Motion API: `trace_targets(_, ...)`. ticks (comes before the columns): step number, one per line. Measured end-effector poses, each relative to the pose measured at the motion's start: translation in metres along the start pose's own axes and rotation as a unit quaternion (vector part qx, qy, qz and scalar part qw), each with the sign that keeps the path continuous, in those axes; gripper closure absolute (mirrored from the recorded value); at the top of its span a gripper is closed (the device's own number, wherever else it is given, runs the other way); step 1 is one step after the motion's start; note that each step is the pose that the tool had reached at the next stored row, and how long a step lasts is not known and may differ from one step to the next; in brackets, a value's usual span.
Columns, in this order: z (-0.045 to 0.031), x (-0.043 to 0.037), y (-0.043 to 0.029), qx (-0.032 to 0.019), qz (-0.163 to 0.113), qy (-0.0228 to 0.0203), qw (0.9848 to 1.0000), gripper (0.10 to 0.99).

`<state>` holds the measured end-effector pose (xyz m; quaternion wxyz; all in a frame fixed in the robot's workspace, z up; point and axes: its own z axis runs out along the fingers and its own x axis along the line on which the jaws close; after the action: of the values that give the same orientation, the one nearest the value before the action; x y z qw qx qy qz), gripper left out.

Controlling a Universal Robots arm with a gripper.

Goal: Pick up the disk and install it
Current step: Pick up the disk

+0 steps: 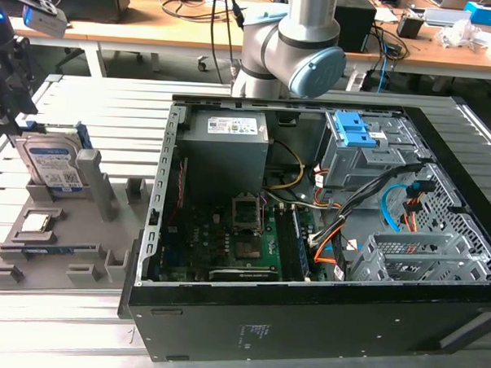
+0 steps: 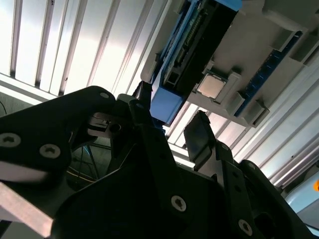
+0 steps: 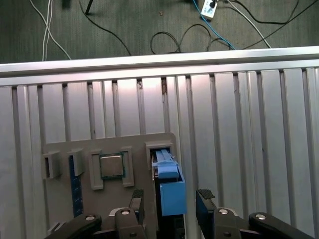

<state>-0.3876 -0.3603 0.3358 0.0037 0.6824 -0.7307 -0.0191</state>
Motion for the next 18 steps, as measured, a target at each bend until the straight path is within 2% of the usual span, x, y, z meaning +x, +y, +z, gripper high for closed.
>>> trace_targets(18, 0.0090, 0.0002, -0.0003, 0.0001, 0.000, 0.0002, 1.0000, 0.545)
